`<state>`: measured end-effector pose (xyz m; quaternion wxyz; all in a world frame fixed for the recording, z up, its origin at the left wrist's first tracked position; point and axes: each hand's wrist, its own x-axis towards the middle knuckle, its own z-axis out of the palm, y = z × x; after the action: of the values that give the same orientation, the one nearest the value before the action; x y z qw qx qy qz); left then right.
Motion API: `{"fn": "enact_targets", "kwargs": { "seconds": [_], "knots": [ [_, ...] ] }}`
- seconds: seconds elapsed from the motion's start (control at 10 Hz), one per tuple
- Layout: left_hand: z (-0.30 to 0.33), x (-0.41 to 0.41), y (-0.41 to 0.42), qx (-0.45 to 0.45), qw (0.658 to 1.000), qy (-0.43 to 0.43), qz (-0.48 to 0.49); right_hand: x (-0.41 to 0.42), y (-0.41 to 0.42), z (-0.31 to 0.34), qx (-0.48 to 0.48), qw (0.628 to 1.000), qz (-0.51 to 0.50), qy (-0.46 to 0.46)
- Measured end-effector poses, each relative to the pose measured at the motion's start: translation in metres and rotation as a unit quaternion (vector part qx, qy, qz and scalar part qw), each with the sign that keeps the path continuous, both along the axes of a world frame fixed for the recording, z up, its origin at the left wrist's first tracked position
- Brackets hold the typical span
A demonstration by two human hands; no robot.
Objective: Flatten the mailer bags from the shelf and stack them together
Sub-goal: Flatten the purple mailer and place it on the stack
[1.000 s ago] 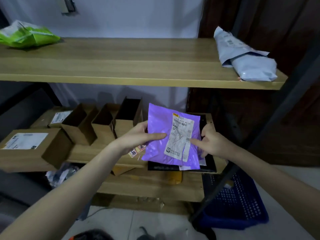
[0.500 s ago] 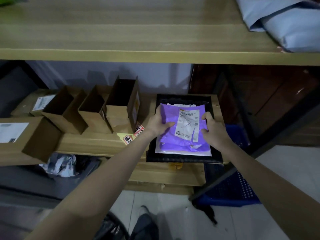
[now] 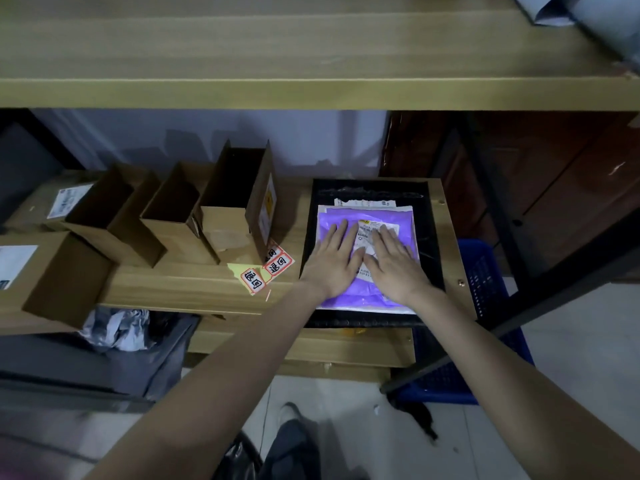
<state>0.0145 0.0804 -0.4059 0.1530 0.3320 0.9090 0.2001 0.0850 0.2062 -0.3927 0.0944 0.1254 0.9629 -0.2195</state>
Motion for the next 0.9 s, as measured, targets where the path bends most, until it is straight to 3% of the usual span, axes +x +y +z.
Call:
{"fn": "enact_targets", "kwargs": {
  "seconds": [0.3,0.7,0.9],
  "knots": [
    [-0.0058,-0.0029,-0.0004,-0.021,1.000,-0.012,-0.011,0.0042,0.0048,-0.0167,-0.014,0.999,0.021,-0.030],
    [-0.0075,-0.0067,-0.0009,0.018,0.994,-0.104,-0.004,-0.0023,0.0092,-0.0184,-0.048,0.996,0.031,-0.068],
    [-0.0081,-0.0090,-0.0027,-0.025,0.998,-0.055,-0.025,-0.0032,0.0111,-0.0164,-0.049,0.996,0.035,-0.065]
  ]
}}
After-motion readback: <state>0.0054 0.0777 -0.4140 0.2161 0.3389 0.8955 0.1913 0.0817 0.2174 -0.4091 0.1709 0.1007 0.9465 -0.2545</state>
